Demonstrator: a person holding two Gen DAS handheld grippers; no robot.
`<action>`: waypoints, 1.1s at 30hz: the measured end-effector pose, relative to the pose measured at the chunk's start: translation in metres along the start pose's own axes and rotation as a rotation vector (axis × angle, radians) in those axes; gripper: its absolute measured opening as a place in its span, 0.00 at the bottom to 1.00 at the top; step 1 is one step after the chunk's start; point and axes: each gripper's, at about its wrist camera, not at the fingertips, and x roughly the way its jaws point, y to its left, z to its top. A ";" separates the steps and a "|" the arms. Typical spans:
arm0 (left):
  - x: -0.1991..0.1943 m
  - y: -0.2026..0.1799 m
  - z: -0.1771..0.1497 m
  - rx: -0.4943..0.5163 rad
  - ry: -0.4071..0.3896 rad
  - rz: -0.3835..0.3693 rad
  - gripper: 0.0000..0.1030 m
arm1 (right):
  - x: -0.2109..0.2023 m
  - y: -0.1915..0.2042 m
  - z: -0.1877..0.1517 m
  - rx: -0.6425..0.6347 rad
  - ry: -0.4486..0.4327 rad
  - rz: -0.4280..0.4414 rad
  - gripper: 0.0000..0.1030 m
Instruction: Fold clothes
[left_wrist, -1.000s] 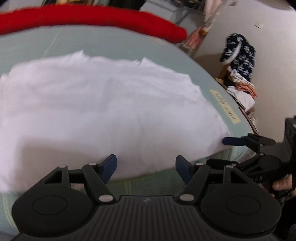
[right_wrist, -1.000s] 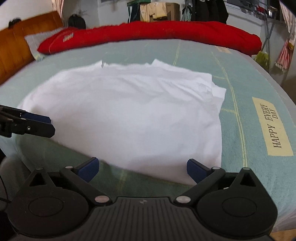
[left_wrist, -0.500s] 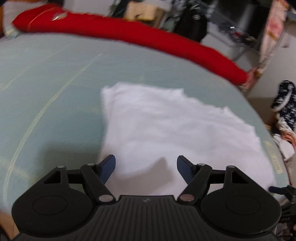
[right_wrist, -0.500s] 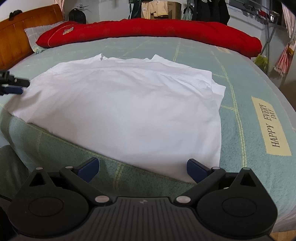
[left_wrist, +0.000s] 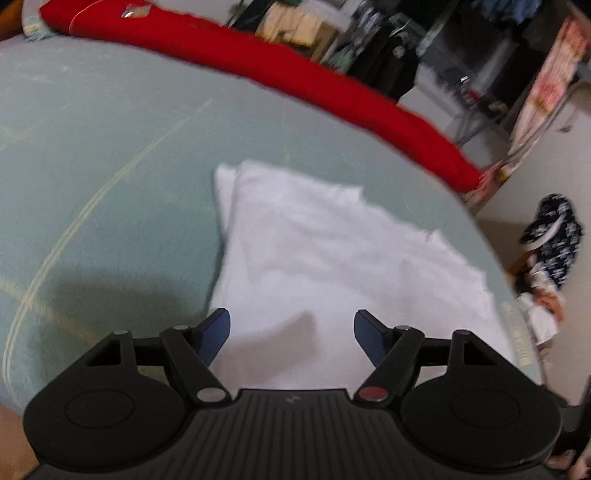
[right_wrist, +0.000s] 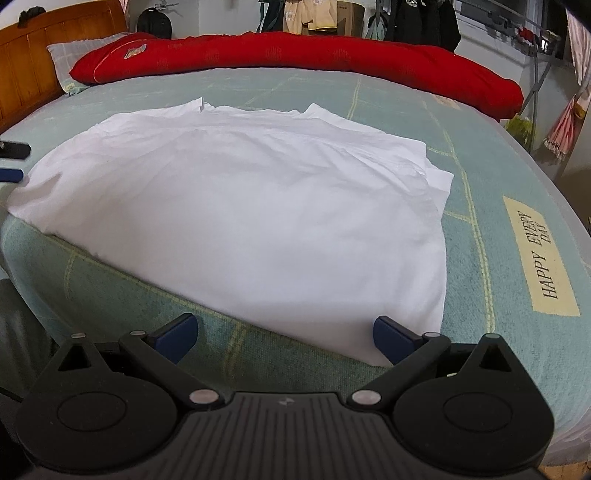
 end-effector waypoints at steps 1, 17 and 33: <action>0.001 0.000 -0.001 -0.004 0.000 0.002 0.71 | 0.000 0.001 0.000 -0.004 0.001 -0.002 1.00; 0.037 -0.031 0.033 0.220 0.053 -0.024 0.76 | -0.003 0.002 0.010 -0.004 0.011 -0.013 1.00; 0.026 -0.040 0.038 0.291 0.027 -0.128 0.96 | -0.028 0.018 0.041 -0.060 -0.070 -0.006 1.00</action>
